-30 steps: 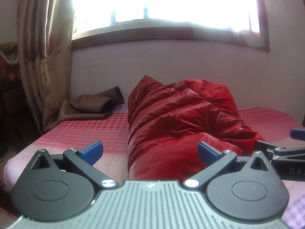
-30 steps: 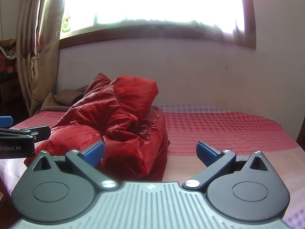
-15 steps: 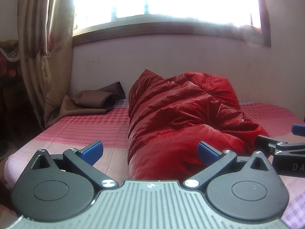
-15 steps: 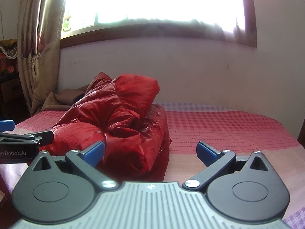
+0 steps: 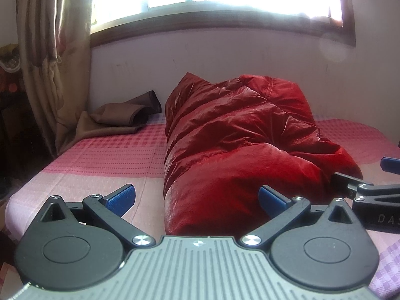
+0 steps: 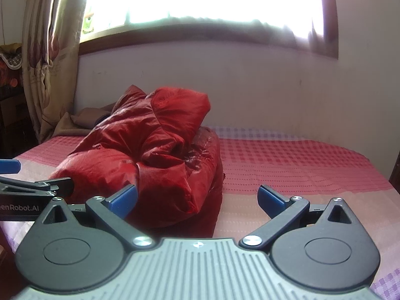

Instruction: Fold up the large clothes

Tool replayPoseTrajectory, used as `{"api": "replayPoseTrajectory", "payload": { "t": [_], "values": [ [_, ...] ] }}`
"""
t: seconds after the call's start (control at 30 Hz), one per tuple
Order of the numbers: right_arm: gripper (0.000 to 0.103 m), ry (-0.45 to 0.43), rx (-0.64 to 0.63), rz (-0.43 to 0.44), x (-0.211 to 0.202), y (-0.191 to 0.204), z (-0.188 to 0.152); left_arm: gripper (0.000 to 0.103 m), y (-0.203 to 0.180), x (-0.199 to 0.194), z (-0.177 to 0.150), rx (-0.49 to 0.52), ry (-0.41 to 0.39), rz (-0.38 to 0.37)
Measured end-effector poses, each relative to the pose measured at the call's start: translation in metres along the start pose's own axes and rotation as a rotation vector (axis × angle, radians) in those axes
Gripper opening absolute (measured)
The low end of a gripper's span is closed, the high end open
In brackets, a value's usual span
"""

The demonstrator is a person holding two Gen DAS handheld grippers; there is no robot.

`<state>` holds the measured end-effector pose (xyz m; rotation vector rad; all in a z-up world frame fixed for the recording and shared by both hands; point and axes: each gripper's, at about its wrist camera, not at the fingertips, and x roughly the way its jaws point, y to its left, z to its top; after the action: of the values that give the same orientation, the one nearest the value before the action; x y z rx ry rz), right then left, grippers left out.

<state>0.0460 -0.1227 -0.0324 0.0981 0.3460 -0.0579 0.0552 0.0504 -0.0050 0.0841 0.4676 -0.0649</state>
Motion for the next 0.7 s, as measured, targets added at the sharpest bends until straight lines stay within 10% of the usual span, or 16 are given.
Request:
{"api": "replayPoseTrajectory", "payload": {
  "t": [0.47,0.7],
  "values": [
    [0.103,-0.008,0.048,0.023,0.0,-0.008,0.015,0.103,0.0,0.006,0.005,0.009,0.017,-0.004],
    [0.102,-0.092,0.007,0.192,0.013,0.006,0.062,0.103,0.007,0.012,0.01,-0.002,0.023,-0.012]
  ]
}}
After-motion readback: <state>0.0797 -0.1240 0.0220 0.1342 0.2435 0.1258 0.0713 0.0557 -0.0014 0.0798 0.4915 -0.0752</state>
